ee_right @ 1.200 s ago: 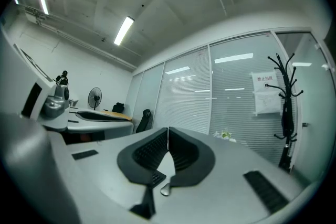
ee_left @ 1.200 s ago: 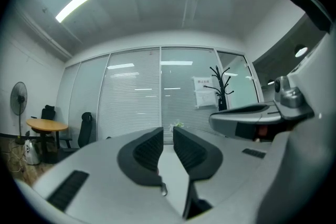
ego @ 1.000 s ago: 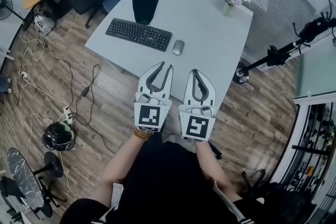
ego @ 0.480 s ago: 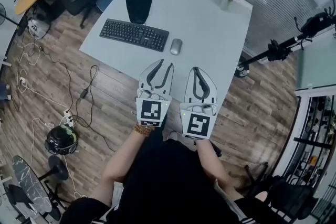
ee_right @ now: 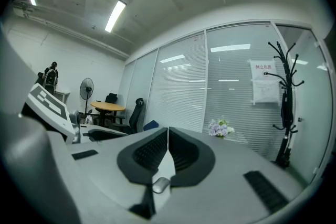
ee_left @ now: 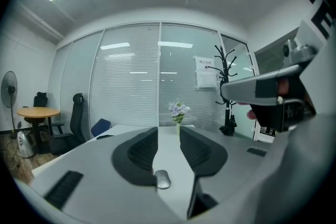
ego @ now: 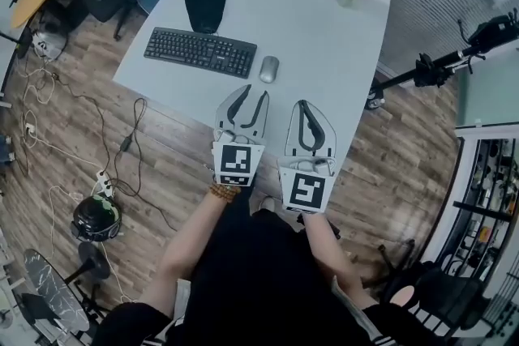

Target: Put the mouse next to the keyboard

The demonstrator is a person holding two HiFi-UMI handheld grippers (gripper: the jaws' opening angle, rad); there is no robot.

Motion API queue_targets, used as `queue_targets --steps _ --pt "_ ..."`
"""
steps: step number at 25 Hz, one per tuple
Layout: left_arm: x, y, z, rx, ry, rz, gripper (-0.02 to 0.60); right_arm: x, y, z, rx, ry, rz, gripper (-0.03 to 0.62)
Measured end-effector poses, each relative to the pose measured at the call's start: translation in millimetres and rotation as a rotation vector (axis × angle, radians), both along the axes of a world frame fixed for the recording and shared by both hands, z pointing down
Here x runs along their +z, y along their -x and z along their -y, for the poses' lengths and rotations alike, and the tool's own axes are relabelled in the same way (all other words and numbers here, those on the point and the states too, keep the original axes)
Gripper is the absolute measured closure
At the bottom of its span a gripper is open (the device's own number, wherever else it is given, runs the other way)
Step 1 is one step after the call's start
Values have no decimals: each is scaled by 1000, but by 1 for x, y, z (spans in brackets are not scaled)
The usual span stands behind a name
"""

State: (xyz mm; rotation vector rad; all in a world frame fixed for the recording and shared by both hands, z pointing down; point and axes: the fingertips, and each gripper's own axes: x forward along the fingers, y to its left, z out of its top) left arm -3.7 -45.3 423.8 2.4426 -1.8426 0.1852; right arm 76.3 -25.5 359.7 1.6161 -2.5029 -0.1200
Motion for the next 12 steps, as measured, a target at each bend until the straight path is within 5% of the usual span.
queue_targets --steps 12 --pt "56 2 45 18 102 -17 433 22 5 40 37 40 -22 592"
